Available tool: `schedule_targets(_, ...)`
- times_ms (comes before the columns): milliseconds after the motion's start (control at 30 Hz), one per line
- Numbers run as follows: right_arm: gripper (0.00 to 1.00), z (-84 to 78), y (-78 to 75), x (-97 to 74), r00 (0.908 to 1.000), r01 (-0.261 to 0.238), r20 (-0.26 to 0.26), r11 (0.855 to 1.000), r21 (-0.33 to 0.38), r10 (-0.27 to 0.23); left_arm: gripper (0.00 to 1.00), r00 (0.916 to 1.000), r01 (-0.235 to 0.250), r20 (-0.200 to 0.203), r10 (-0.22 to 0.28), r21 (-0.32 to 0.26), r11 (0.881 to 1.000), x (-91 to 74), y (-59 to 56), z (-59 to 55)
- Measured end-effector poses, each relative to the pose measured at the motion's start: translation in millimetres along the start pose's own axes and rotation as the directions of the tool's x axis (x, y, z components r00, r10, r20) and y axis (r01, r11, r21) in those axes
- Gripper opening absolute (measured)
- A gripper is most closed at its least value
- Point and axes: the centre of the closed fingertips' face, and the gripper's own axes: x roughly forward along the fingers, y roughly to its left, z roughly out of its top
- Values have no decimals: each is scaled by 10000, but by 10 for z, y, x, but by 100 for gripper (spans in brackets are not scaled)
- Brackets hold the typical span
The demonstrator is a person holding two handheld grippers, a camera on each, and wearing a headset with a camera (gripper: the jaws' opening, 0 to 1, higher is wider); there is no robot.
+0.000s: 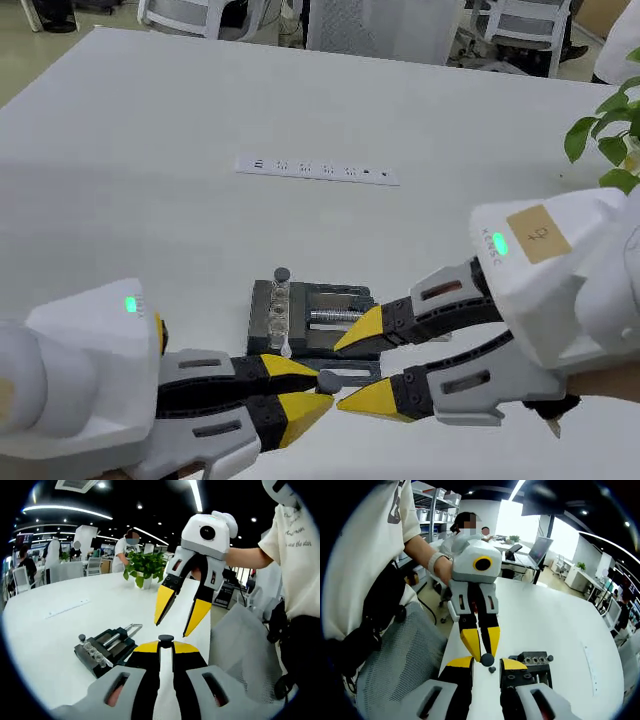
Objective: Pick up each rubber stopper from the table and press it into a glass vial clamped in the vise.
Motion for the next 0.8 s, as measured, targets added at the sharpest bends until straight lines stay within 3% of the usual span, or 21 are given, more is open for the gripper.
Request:
schedule_targets(167,15,-55,53,57,9992,-261,-293,9997,35,262,4,9999,134,-112,-127,642,9978,38,-81,2)
schedule_targets(467,10,-111,109,60,9973,-482,-545,9988,98,487,4,9993,207,-346,-152,1631,9864,47,-109,-20)
schedule_targets(800,8,-131,112,84,9963,-414,-747,9991,66,417,4,9975,185,-712,-41,2031,9790,52,-89,-35)
